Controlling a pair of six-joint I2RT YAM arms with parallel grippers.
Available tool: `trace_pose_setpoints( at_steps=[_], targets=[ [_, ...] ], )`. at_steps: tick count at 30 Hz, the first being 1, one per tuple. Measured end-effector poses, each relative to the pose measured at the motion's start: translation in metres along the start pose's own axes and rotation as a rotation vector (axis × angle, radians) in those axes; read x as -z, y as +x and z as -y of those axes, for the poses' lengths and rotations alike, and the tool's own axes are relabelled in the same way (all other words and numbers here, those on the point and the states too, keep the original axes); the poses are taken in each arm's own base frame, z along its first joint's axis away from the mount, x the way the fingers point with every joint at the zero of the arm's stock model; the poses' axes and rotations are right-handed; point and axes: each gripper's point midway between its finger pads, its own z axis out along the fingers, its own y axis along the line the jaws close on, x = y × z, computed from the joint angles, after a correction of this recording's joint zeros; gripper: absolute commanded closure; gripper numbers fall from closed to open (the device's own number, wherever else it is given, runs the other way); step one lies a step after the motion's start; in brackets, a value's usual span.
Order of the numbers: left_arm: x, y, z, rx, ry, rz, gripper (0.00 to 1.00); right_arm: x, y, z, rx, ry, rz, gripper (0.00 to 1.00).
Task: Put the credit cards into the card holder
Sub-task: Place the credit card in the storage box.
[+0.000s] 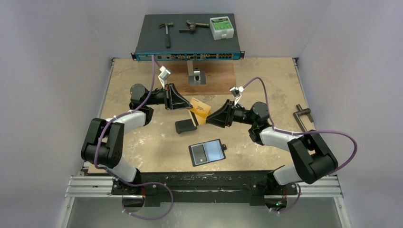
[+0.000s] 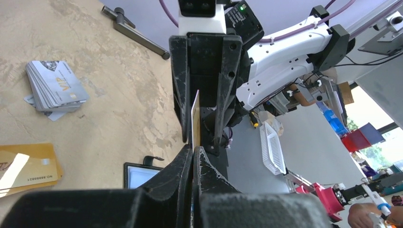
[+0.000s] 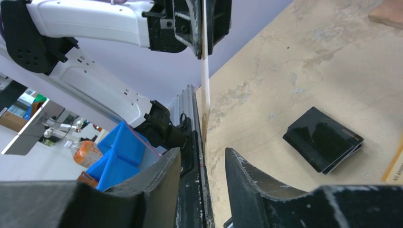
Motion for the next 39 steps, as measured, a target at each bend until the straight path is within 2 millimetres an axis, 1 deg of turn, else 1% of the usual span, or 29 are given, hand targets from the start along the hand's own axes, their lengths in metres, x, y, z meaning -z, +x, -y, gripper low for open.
trace_pose_setpoints(
  at_steps=[2,5,9,11,12,13,15,16,19,24,27,33,39],
  targets=[
    [0.001,0.002,0.002,-0.012,-0.004,-0.002,1.00,0.004,-0.006,0.001,0.007,0.009,0.013,0.49],
    [0.002,0.003,0.006,-0.036,-0.010,-0.005,1.00,0.009,-0.018,0.002,0.035,0.029,0.029,0.46],
    [0.002,0.002,0.007,-0.058,-0.013,-0.007,1.00,0.006,-0.045,-0.009,0.120,0.023,0.050,0.46],
    [0.002,0.003,0.006,-0.054,-0.016,-0.009,1.00,0.002,-0.055,-0.014,0.150,0.002,0.058,0.48],
    [0.002,0.004,0.005,-0.056,-0.018,-0.010,1.00,0.000,-0.059,-0.015,0.157,-0.009,0.059,0.50],
    [0.002,0.004,0.005,-0.055,-0.019,-0.010,1.00,-0.002,-0.061,-0.015,0.159,-0.017,0.061,0.55],
    [0.002,0.005,0.003,-0.052,-0.022,-0.012,1.00,-0.006,-0.062,-0.009,0.143,-0.020,0.061,0.66],
    [0.003,0.005,0.002,-0.053,-0.026,-0.013,1.00,-0.006,-0.060,-0.006,0.126,-0.018,0.058,0.68],
    [0.003,0.007,-0.004,-0.054,-0.041,-0.013,1.00,-0.008,-0.055,0.003,0.083,-0.010,0.049,0.70],
    [0.003,0.010,-0.018,-0.043,-0.091,-0.006,1.00,-0.008,-0.054,0.003,0.079,-0.005,0.047,0.75],
    [0.003,0.010,-0.024,-0.047,-0.112,-0.008,1.00,-0.007,-0.052,0.007,0.082,0.014,0.039,0.77],
    [0.002,0.011,-0.031,-0.046,-0.140,-0.011,1.00,-0.006,-0.047,0.016,0.079,0.048,0.021,0.78],
    [0.002,0.012,-0.036,-0.043,-0.162,-0.012,1.00,-0.008,-0.042,0.027,0.063,0.071,0.014,0.85]
  ],
)
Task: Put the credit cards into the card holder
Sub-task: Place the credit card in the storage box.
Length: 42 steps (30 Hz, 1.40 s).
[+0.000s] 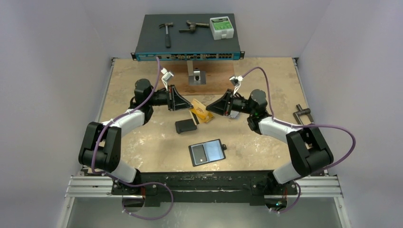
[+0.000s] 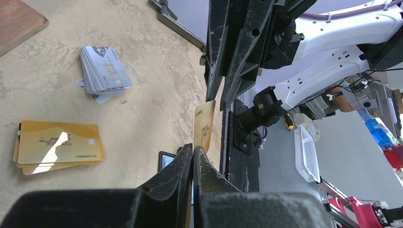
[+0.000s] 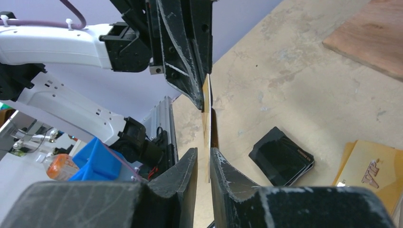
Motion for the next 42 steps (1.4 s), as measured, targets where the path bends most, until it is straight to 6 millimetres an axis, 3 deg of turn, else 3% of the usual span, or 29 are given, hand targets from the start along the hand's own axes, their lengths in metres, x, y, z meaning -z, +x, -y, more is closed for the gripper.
trace_pose_setpoints(
  at_steps=[8,12,19,33,38,42],
  targets=[
    [-0.001,-0.003,-0.004,-0.005,-0.023,0.013,1.00,-0.007,0.016,0.014,-0.059,0.013,-0.035,0.91],
    [-0.002,-0.003,-0.006,-0.018,-0.031,0.018,1.00,-0.008,0.016,0.014,-0.066,0.008,-0.031,1.00],
    [-0.005,-0.002,-0.017,-0.035,-0.082,0.019,1.00,-0.007,0.018,0.020,-0.075,0.038,-0.031,1.00],
    [-0.044,-0.002,-0.097,-0.059,-0.231,-0.035,1.00,0.002,0.021,0.099,-0.085,0.306,-0.045,1.00],
    [-0.052,0.008,-0.114,-0.047,-0.263,-0.068,1.00,0.005,0.029,0.112,-0.113,0.348,-0.057,1.00],
    [-0.054,0.015,-0.125,-0.047,-0.306,-0.092,0.91,0.007,0.035,0.122,-0.133,0.376,-0.062,1.00]
  ],
)
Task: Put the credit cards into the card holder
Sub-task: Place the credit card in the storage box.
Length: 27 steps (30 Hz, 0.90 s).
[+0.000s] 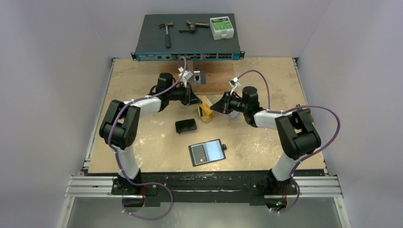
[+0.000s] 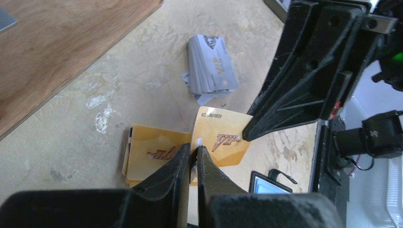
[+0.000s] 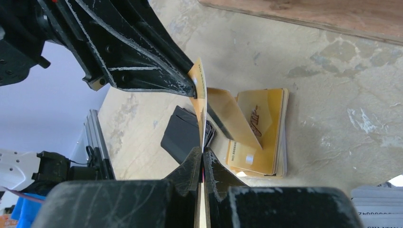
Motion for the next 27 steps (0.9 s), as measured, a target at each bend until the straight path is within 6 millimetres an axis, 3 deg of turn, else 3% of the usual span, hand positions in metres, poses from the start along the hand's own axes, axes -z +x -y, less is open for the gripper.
trace_pose_setpoints(
  at_steps=[9,16,17,21,25,27],
  targets=[
    [-0.007,0.004,-0.015,-0.019,-0.120,-0.047,0.71,0.001,0.003,0.003,-0.012,0.025,-0.010,1.00],
    [0.002,0.006,-0.017,-0.032,-0.165,-0.058,0.55,0.016,-0.004,-0.023,0.021,0.013,0.004,1.00],
    [0.009,0.004,-0.014,-0.035,-0.166,-0.053,0.50,0.019,-0.005,-0.027,0.026,0.010,0.008,1.00],
    [0.049,-0.009,0.012,-0.033,-0.152,-0.013,0.46,0.034,-0.008,-0.045,0.054,-0.015,0.036,1.00],
    [0.093,-0.024,0.058,-0.030,-0.092,0.049,0.46,0.048,-0.013,-0.070,0.085,-0.054,0.076,1.00],
    [0.105,-0.026,0.086,-0.010,-0.022,0.067,0.46,0.052,-0.016,-0.087,0.096,-0.087,0.096,1.00]
  ],
)
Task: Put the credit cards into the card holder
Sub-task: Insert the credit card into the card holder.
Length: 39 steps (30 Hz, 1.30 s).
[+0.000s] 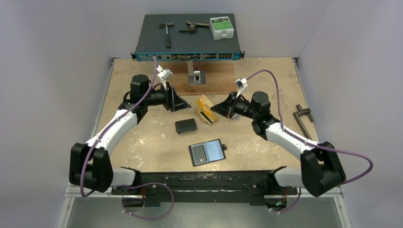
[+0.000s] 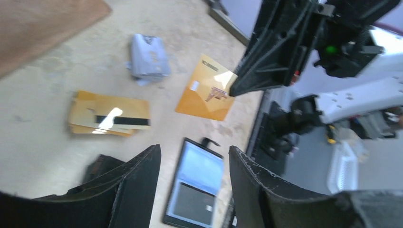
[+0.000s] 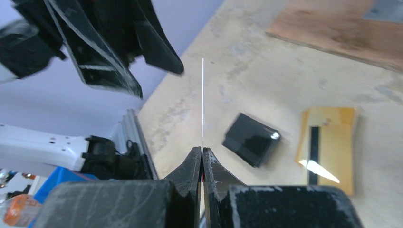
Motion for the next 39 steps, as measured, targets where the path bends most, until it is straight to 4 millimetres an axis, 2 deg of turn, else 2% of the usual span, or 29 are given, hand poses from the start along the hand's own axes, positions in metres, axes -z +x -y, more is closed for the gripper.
trace_pose_setpoints(
  at_steps=[3,6,7,10,12,15,17,18,23,26,28,34,39],
  targets=[
    [0.013,0.014,0.031,0.085,0.103,-0.025,0.44,-0.001,-0.005,-0.032,0.013,-0.074,0.027,1.00],
    [0.030,0.035,0.047,0.145,0.124,-0.116,0.42,-0.004,-0.005,-0.065,0.019,-0.145,0.045,1.00],
    [0.038,0.037,0.055,0.142,0.125,-0.142,0.41,-0.005,-0.005,-0.075,0.017,-0.163,0.051,1.00],
    [0.060,0.016,0.088,0.047,0.153,-0.150,0.41,-0.001,-0.012,-0.105,0.023,-0.223,0.097,1.00],
    [0.075,-0.006,0.120,-0.055,0.203,-0.094,0.39,0.006,-0.024,-0.126,0.034,-0.268,0.157,1.00],
    [0.086,-0.017,0.143,-0.099,0.244,-0.029,0.32,0.015,-0.039,-0.155,0.048,-0.337,0.230,1.00],
    [0.089,-0.024,0.153,-0.101,0.270,0.021,0.22,0.018,-0.045,-0.170,0.050,-0.370,0.262,1.00],
    [0.090,-0.028,0.156,-0.101,0.279,0.036,0.12,0.019,-0.049,-0.177,0.050,-0.384,0.280,1.00],
    [0.088,-0.048,0.166,-0.081,0.308,0.092,0.08,0.027,-0.068,-0.211,0.064,-0.464,0.366,1.00],
    [0.089,-0.057,0.173,-0.079,0.318,0.120,0.16,0.032,-0.076,-0.226,0.063,-0.509,0.411,1.00],
    [0.091,-0.064,0.177,-0.079,0.324,0.143,0.27,0.033,-0.078,-0.230,0.058,-0.525,0.423,1.00],
    [0.095,-0.079,0.190,-0.077,0.356,0.189,0.56,0.025,-0.078,-0.229,0.024,-0.522,0.439,1.00],
    [0.098,-0.087,0.198,-0.077,0.375,0.212,0.59,0.020,-0.080,-0.226,-0.002,-0.514,0.461,1.00]
  ],
)
